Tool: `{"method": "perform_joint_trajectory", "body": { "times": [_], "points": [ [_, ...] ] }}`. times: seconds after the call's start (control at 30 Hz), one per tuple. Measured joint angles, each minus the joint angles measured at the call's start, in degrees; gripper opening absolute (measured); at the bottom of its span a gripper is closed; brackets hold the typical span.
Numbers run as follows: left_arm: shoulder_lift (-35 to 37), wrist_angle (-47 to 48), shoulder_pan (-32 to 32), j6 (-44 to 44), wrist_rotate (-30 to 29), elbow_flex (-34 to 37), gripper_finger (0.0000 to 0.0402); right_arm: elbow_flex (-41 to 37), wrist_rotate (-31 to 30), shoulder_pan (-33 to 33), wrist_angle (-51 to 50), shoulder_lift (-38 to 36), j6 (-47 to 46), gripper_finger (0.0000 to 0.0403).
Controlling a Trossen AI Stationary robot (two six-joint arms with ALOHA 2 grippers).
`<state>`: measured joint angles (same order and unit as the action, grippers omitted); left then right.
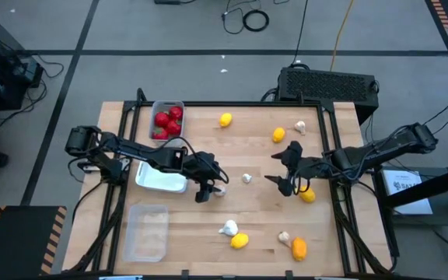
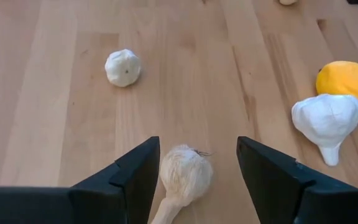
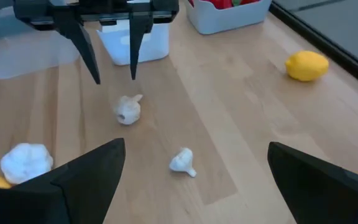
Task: Sort produce into baskets
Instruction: Put the white garlic into the white bin
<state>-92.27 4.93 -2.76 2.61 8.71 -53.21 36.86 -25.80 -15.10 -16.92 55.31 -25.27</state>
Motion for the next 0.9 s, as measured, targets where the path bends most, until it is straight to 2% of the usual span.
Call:
{"method": "perform_joint_trajectory", "body": {
  "times": [0.77, 0.9],
  "points": [
    [0.00, -0.27, 0.61, 0.00, -0.20, 0.00, 0.0222, 0.00, 0.15, -0.75, -0.07, 0.00, -1.61, 0.0384],
    [0.04, -2.47, 0.61, -1.64, -1.86, -0.02, 0.0222, 0.00, 0.30, -0.75, -0.09, 0.00, -1.65, 0.0384]
  ]
}}
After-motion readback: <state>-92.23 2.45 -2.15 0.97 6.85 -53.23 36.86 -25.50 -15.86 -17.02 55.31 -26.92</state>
